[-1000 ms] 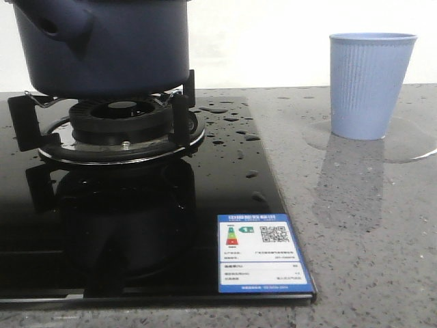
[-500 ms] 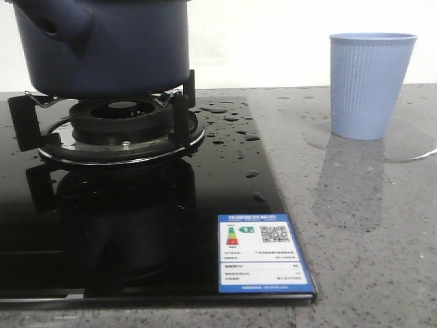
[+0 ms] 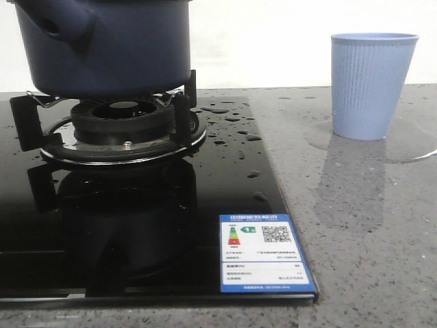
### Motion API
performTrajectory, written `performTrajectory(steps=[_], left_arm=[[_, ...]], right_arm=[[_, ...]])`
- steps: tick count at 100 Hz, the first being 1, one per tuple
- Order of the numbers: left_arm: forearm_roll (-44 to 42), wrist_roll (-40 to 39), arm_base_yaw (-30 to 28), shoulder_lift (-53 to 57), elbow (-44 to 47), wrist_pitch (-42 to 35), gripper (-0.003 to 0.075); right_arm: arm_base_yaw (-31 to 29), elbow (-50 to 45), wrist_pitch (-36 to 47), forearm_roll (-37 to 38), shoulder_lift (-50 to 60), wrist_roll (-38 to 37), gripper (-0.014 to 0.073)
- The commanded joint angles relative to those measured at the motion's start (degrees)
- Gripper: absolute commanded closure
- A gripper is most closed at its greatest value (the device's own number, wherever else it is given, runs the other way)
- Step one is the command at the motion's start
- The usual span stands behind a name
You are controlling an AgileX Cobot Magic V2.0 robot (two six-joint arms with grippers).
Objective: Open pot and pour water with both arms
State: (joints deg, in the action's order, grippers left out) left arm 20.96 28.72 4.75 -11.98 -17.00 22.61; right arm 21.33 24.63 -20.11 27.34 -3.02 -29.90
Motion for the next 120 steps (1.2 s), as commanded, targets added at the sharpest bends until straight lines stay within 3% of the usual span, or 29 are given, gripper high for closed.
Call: performTrajectory(steps=[1,16,29,46,73,86,120], left_arm=[[-10.8,-9.7,0.0,1.8,0.6,-6.6,0.074],[-25.8,-24.7,0.0,8.5,8.6,-18.3,0.074],[-27.5,-31.6,0.0,11.5,14.2,-18.5,0.074],[-23.9,-32.6,0.0,11.6,18.9,-18.2,0.074],[-19.8,-32.6,0.0,13.6,18.8,-5.9,0.074],[-15.8,-32.6,0.0,13.6,18.8,-5.0,0.074],[-15.8,-32.6,0.0,13.6,18.8,-4.9,0.074]], right_arm=[[-0.1,1.2,3.7,0.8,-0.7,0.0,0.0665],[-0.1,1.2,3.7,0.8,-0.7,0.0,0.0665],[-0.1,1.2,3.7,0.8,-0.7,0.0,0.0665],[-0.1,1.2,3.7,0.8,-0.7,0.0,0.0665],[-0.1,1.2,3.7,0.8,-0.7,0.0,0.0665],[-0.1,1.2,3.7,0.8,-0.7,0.0,0.0665],[-0.1,1.2,3.7,0.8,-0.7,0.0,0.0665]])
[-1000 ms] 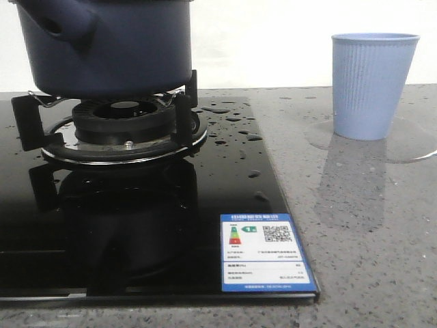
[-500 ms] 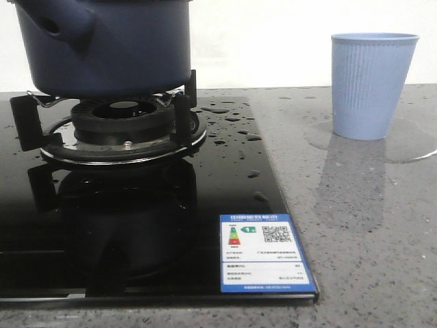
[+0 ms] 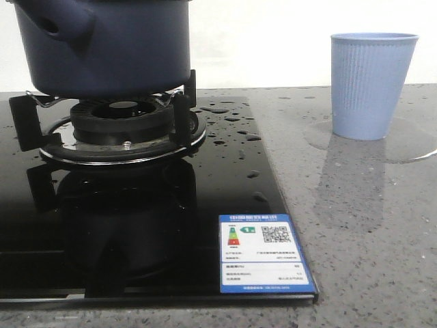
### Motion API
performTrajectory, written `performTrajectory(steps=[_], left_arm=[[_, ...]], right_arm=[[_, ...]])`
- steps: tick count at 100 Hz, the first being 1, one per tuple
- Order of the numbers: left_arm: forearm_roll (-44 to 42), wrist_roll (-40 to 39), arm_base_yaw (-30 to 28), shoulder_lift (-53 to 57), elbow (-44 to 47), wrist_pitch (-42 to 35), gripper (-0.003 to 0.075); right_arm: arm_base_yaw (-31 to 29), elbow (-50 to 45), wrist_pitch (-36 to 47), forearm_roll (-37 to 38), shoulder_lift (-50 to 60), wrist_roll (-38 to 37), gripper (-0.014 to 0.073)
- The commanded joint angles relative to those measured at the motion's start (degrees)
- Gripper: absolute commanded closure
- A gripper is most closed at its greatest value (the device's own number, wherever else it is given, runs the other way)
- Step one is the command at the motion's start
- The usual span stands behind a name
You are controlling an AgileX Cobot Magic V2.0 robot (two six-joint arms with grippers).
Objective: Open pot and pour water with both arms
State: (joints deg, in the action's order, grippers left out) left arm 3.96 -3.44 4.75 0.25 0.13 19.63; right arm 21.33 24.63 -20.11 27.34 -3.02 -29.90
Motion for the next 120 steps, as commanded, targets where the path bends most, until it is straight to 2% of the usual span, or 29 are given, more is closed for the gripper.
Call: performTrajectory(steps=[1,54,67,72,78,85,99,107,120], left_arm=[[1.2,-0.5,0.0,1.4,1.7,-1.9,0.074],[1.2,-0.5,0.0,1.4,1.7,-1.9,0.074],[1.2,-0.5,0.0,1.4,1.7,-1.9,0.074],[1.2,-0.5,0.0,1.4,1.7,-1.9,0.074],[1.2,-0.5,0.0,1.4,1.7,-1.9,0.074],[1.2,-0.5,0.0,1.4,1.7,-1.9,0.074],[1.2,-0.5,0.0,1.4,1.7,-1.9,0.074],[1.2,-0.5,0.0,1.4,1.7,-1.9,0.074],[1.2,-0.5,0.0,1.4,1.7,-1.9,0.074]], right_arm=[[-0.1,1.2,3.7,0.8,-0.7,0.0,0.0665],[-0.1,1.1,3.7,0.8,-0.7,0.0,0.0665],[-0.8,0.0,-6.1,0.7,-0.3,0.5,0.0665],[-1.7,-1.1,-6.5,-0.4,-0.3,4.9,0.0665],[-3.7,-3.2,-5.3,-1.7,-0.3,11.5,0.0665],[-7.3,-6.6,-1.6,-7.6,-0.3,17.9,0.0665],[-16.7,-16.1,12.6,-19.6,-0.3,27.7,0.0665],[-21.2,-20.8,20.1,-20.3,0.3,28.6,0.0665],[-24.1,-26.0,19.4,-22.1,4.9,28.6,0.0665]])
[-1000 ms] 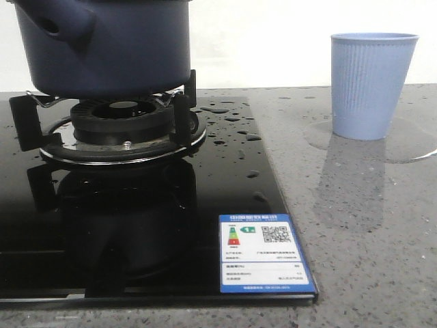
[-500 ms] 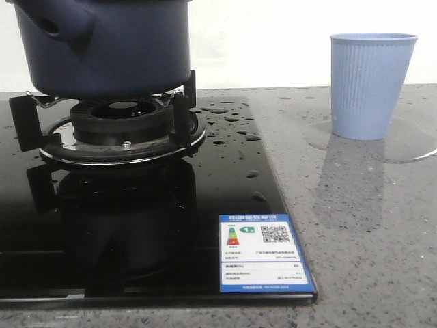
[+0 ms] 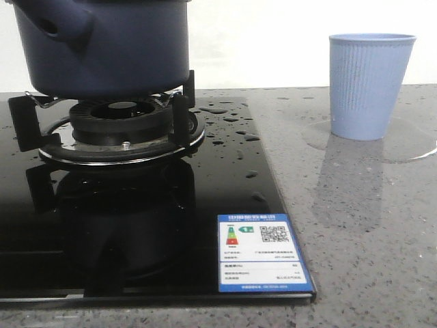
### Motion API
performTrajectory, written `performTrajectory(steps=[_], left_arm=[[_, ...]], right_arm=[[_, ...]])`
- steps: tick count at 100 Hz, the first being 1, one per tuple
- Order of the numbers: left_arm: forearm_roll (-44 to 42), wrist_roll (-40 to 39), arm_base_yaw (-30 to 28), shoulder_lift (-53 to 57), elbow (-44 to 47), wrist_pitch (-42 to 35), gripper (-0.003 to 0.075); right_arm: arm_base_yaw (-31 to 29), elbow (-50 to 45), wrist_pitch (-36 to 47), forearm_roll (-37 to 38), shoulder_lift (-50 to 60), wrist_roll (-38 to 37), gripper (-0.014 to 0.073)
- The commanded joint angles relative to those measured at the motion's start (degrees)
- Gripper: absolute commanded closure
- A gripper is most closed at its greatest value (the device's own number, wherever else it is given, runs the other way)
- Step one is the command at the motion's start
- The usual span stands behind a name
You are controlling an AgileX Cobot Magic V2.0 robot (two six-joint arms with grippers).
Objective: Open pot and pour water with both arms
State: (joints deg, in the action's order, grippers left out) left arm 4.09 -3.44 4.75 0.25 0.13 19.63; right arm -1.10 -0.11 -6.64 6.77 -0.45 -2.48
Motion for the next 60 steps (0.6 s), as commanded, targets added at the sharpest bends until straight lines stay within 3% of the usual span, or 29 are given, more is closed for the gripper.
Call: performTrajectory(steps=[1,24,60], left_arm=[[1.1,-0.5,0.0,1.4,1.7,-1.9,0.074],[1.1,-0.5,0.0,1.4,1.7,-1.9,0.074],[1.1,-0.5,0.0,1.4,1.7,-1.9,0.074]], right_arm=[[-1.7,-1.3,5.7,-1.5,2.2,1.2,0.0665],[-1.7,-1.1,-5.1,-1.5,1.9,1.2,0.0665],[-1.7,-1.1,-10.7,-1.6,2.0,1.2,0.0665]])
